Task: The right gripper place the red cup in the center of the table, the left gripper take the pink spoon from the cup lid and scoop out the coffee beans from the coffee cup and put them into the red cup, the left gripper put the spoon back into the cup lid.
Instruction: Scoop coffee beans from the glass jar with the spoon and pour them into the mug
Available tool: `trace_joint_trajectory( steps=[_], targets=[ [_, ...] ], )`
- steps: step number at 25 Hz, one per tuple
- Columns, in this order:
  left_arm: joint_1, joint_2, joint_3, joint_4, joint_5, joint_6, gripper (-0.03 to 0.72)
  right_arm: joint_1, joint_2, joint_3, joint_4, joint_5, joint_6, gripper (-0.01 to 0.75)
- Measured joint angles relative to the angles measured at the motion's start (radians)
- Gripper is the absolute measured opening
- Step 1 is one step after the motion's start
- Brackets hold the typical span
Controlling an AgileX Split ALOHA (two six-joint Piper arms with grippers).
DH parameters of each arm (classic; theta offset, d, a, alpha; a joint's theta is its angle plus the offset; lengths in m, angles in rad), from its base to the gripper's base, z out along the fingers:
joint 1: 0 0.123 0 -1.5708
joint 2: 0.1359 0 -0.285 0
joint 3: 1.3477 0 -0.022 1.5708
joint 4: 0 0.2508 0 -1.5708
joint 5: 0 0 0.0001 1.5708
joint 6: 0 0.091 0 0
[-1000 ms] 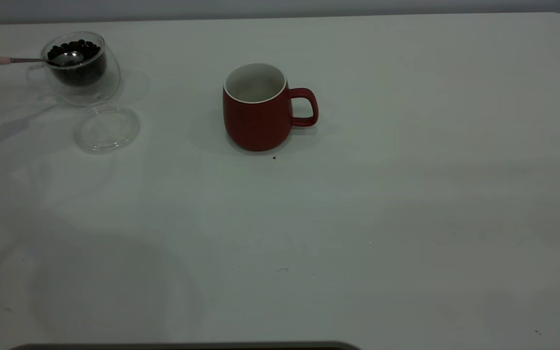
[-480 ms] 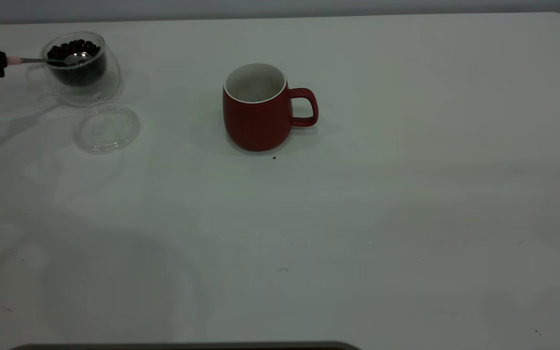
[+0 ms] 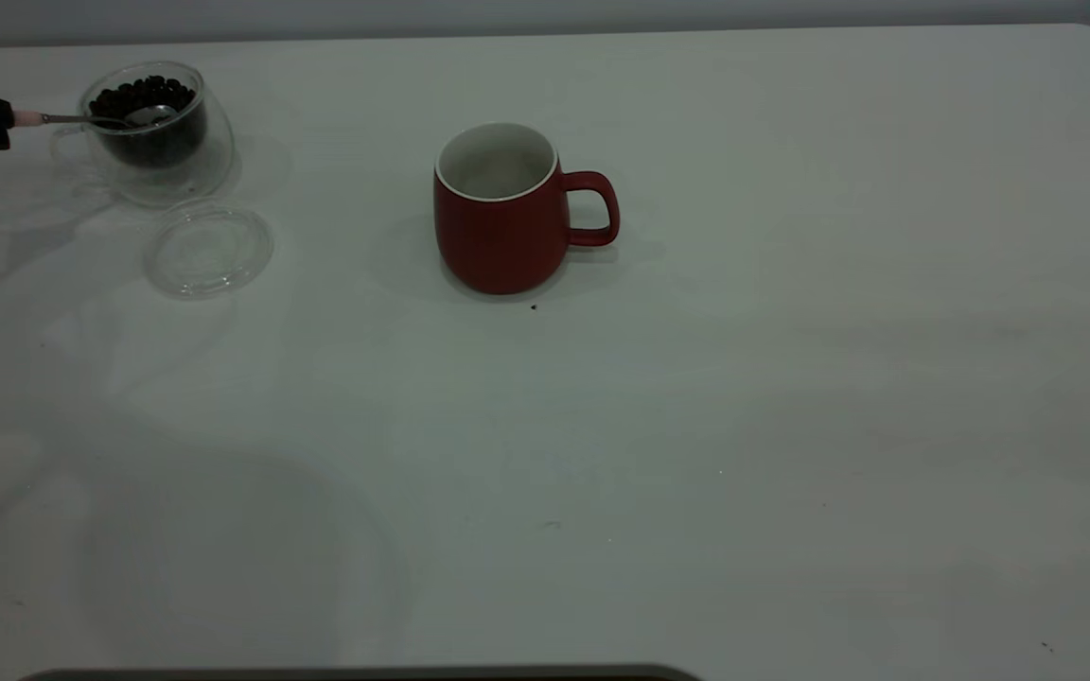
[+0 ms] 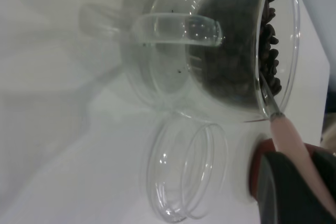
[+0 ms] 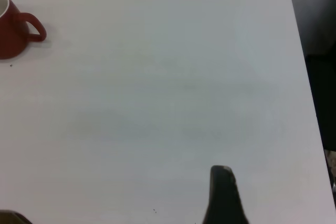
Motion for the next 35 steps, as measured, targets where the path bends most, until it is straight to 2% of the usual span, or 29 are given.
trace_joint_trajectory(
  steps=[23, 35],
  targets=[
    [0.003, 0.000, 0.000, -0.017, 0.059, -0.136, 0.123, 0.000, -0.001, 0.000, 0.000, 0.000, 0.000, 0.557],
    [0.034, 0.000, 0.000, -0.028, 0.162, -0.142, 0.123, 0.000, -0.001, 0.000, 0.000, 0.000, 0.000, 0.557]
  ],
)
